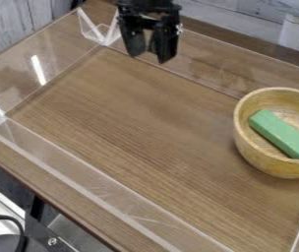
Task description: Put the green block in the brown bowl
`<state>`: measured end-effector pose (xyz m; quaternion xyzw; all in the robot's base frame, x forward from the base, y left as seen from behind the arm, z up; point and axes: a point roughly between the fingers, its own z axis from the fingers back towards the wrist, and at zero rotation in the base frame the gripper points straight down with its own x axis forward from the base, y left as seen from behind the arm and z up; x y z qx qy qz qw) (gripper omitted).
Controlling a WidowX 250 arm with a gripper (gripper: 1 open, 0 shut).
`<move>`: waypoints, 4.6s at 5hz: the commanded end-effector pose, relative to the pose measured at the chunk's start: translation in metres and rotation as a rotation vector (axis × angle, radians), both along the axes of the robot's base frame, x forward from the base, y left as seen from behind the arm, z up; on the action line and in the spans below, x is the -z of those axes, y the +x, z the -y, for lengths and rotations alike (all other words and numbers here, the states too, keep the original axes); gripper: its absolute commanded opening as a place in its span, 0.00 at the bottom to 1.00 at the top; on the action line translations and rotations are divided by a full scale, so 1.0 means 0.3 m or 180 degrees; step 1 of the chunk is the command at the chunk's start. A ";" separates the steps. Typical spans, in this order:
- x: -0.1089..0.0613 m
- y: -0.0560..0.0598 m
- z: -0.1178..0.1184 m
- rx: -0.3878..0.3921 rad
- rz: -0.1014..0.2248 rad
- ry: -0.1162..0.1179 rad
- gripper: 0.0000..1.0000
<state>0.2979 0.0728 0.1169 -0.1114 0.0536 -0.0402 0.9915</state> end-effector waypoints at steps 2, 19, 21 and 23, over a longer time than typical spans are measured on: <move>-0.095 0.022 -0.021 0.0038 0.0297 0.0153 1.00; -0.003 0.075 -0.067 -0.0211 0.0817 0.0790 1.00; -0.116 0.122 -0.041 -0.0154 0.0779 0.0733 1.00; -0.068 0.147 0.039 -0.0017 0.0632 0.0384 1.00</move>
